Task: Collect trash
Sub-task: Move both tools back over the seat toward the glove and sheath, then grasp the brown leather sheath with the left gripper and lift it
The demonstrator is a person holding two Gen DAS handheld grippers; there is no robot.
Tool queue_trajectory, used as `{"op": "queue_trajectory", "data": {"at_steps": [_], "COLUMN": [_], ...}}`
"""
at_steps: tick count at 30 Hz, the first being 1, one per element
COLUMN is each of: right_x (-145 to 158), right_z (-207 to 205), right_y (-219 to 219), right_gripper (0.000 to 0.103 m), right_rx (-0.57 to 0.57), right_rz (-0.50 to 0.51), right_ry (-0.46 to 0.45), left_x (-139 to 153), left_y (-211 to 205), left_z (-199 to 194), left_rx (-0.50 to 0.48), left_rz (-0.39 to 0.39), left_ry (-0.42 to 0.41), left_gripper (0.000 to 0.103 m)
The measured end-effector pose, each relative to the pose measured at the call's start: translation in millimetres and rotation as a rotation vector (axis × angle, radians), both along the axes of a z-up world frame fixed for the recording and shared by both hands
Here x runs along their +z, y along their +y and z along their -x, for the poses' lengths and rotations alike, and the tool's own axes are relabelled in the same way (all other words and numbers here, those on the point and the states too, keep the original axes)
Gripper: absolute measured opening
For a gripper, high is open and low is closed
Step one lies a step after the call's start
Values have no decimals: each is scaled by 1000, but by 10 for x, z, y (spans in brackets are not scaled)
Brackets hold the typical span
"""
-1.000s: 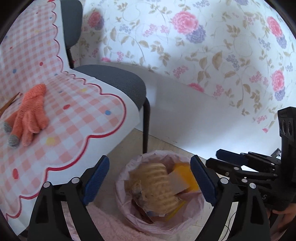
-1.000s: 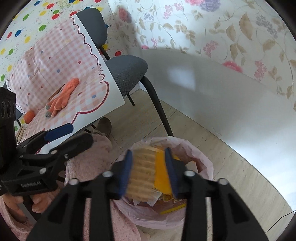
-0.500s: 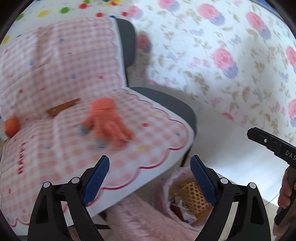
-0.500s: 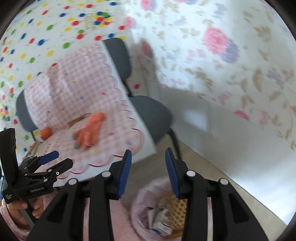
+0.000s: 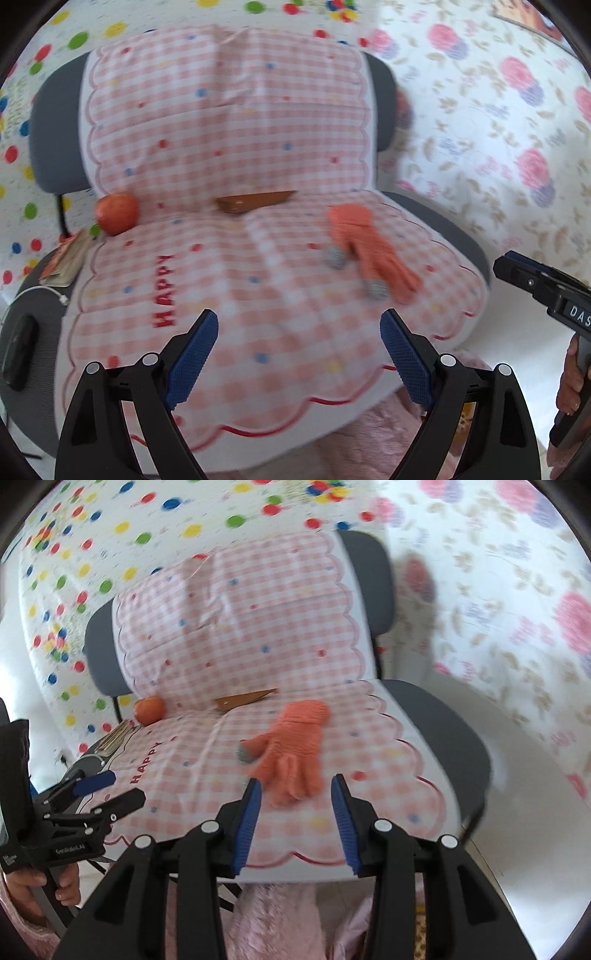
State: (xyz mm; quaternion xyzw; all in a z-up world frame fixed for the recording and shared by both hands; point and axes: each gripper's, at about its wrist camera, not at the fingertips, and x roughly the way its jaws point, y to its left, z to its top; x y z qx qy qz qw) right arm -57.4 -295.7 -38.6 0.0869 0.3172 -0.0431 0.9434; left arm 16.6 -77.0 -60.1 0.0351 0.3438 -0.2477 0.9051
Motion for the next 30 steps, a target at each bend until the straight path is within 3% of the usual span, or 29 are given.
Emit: {"op": "queue_trajectory", "data": {"at_steps": [6, 14, 24, 30], "right_x": [-37, -163, -273, -441], "right_z": [-535, -1242, -2503, -3268], "right_y": [110, 98, 255, 325], "right_gripper": [39, 39, 40, 40], "right_rx": [61, 95, 138, 125], "right_rz": [39, 43, 32, 31], "right_ry": [28, 63, 111, 189], "left_x": [98, 48, -57, -111], "left_y": [191, 304, 365, 385], "left_z": [-377, -937, -1733, -2118], "left_rx": [116, 177, 250, 275], "left_rz": [-31, -55, -85, -119], "left_ry": [-32, -11, 10, 9], "left_gripper": [89, 89, 89, 89]}}
